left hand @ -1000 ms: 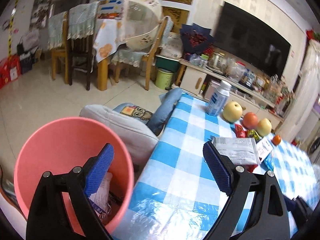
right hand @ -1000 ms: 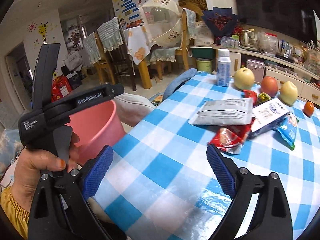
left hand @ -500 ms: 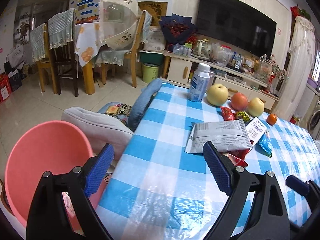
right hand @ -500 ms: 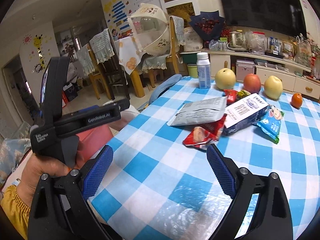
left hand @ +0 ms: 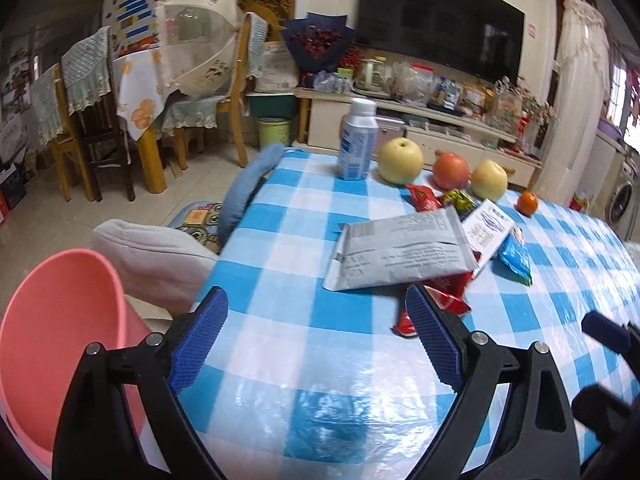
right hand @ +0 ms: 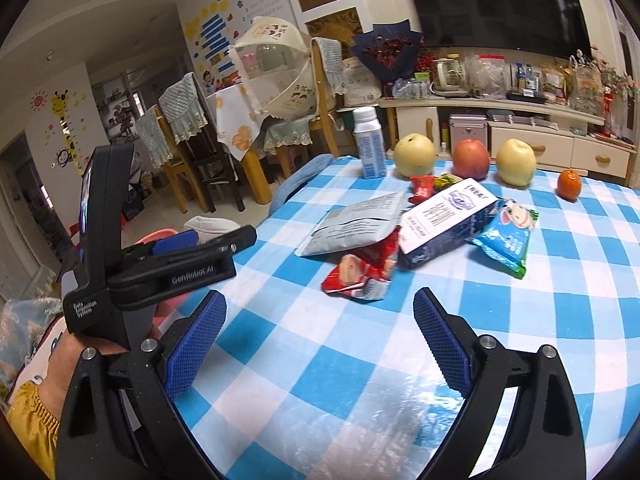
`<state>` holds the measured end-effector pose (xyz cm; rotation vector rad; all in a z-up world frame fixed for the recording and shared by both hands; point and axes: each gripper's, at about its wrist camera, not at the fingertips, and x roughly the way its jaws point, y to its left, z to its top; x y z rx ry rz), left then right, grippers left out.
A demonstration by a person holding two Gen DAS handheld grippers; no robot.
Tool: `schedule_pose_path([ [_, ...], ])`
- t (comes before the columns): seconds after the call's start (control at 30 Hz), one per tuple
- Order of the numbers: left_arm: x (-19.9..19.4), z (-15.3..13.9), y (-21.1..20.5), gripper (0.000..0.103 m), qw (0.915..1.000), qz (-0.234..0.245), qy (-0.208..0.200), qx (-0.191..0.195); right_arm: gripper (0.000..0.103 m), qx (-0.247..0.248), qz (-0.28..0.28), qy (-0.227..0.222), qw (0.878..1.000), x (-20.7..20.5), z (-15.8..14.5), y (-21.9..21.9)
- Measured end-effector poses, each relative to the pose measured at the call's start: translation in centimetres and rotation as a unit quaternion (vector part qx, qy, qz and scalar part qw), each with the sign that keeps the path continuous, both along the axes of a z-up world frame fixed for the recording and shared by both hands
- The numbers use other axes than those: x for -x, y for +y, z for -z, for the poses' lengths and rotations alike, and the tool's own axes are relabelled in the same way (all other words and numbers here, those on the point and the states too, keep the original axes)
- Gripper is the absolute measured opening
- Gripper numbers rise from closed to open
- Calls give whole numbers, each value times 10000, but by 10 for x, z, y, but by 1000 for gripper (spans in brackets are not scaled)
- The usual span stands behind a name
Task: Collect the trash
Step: 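Return both tools to the remaining packets on the table, then grasp the grey paper packet with left tool while right tool reaches toward the milk carton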
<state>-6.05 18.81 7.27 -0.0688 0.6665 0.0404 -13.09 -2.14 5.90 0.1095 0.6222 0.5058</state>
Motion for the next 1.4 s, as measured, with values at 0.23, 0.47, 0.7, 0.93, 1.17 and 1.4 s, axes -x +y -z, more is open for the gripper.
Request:
schedule_pose_path([
  [0.23,-7,8,-28,91,9991,399,126,-64,94,-69,265,26,9996,-10,-1,-27],
  [0.47,-18,12,-51,91,9974,688,222,-55,94,-183,658,218,9974,-30,3,-64],
  [0.7,-47,5,-44,91,9985,542,-41,-97,94,-171,946,586,9936,-56,19,-95],
  [0.93,-107,18,-3,91,9987,-381,295,177,94,-53,1155,735,9906,-87,34,-109],
  [1.17,-145,49,7,91,9922,-547,919,642,94,-137,1346,1081,9849,-129,56,-117],
  [1.4,-141,54,-22,91,9911,-45,1035,835,94,-321,1554,1259,9793,-155,64,-134],
])
